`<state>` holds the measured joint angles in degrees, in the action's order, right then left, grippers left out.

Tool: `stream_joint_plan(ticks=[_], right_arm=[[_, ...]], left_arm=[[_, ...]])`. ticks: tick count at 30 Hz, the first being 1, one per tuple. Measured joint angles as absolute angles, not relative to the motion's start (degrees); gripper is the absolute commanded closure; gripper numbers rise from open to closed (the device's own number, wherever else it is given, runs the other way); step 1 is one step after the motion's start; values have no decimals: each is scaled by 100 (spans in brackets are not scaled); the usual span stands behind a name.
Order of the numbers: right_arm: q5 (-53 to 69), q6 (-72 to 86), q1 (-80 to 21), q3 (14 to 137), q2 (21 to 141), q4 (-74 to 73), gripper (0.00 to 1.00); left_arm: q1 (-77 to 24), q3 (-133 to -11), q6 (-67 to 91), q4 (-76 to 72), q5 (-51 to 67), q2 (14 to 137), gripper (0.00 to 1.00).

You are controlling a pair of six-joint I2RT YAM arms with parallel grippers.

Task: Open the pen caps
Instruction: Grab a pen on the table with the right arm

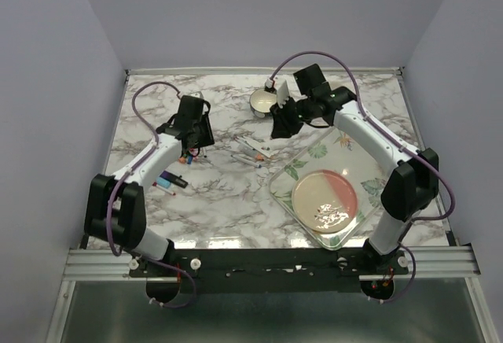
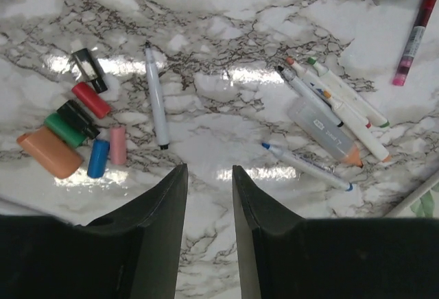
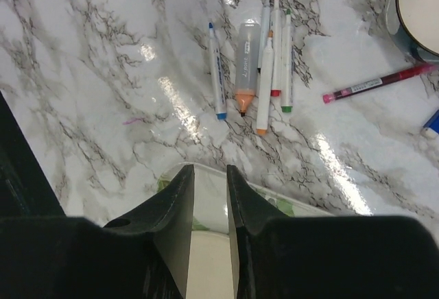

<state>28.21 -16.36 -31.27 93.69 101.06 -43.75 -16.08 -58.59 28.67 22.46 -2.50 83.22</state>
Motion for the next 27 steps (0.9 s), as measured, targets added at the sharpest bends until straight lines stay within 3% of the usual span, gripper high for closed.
stream_joint_plan(ticks=[9, 27], right_arm=[[3365, -1568, -2989, 8910, 9734, -4248, 68], [3667, -1498, -2864, 8799, 9668, -4154, 68]], left_arm=[[-1806, -7017, 2895, 2805, -1441, 10033, 61], [-1715, -7511, 2707, 3267, -1890, 10781, 62]])
